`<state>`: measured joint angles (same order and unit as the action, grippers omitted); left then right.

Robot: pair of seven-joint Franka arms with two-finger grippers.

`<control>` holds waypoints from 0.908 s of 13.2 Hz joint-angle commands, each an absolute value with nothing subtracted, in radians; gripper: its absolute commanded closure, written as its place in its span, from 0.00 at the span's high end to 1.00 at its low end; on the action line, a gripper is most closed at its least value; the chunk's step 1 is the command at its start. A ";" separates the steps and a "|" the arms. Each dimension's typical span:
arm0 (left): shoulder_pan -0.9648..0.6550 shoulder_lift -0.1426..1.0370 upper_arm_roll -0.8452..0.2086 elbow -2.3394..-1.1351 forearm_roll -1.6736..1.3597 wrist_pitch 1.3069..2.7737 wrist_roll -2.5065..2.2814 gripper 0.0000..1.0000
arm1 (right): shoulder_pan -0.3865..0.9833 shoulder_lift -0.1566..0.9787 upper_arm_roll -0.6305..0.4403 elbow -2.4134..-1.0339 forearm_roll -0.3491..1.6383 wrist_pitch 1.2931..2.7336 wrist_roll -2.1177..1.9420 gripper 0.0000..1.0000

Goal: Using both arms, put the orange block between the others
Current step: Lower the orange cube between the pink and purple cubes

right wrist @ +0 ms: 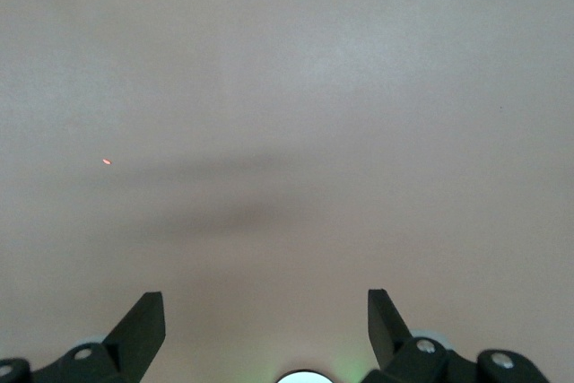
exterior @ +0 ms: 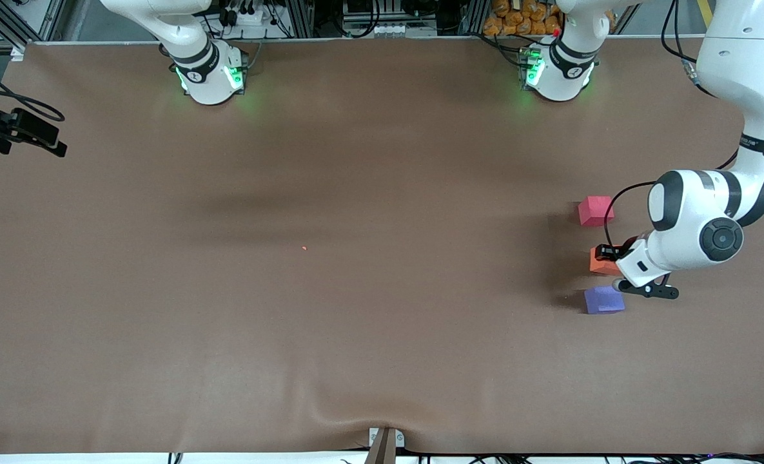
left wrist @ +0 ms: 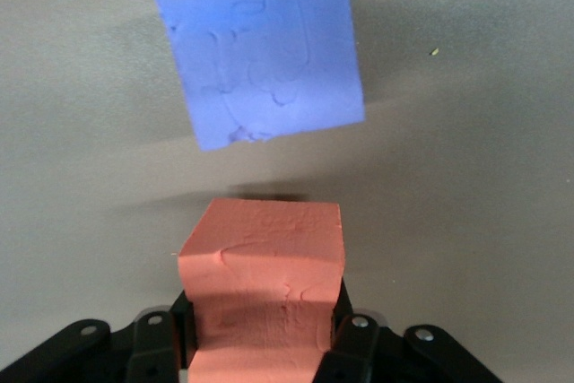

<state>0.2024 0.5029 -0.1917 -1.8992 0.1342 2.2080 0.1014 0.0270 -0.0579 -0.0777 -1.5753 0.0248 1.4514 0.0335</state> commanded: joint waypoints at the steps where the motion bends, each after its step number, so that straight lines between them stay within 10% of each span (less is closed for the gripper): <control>1: 0.190 0.503 -0.193 -1.911 0.158 2.227 0.086 0.00 | 0.034 -0.063 -0.084 -1.577 0.035 1.453 0.034 1.00; 12: 0.190 0.518 -0.192 -1.913 0.172 2.235 0.021 0.00 | 0.032 -0.060 -0.084 -1.578 0.035 1.456 0.034 1.00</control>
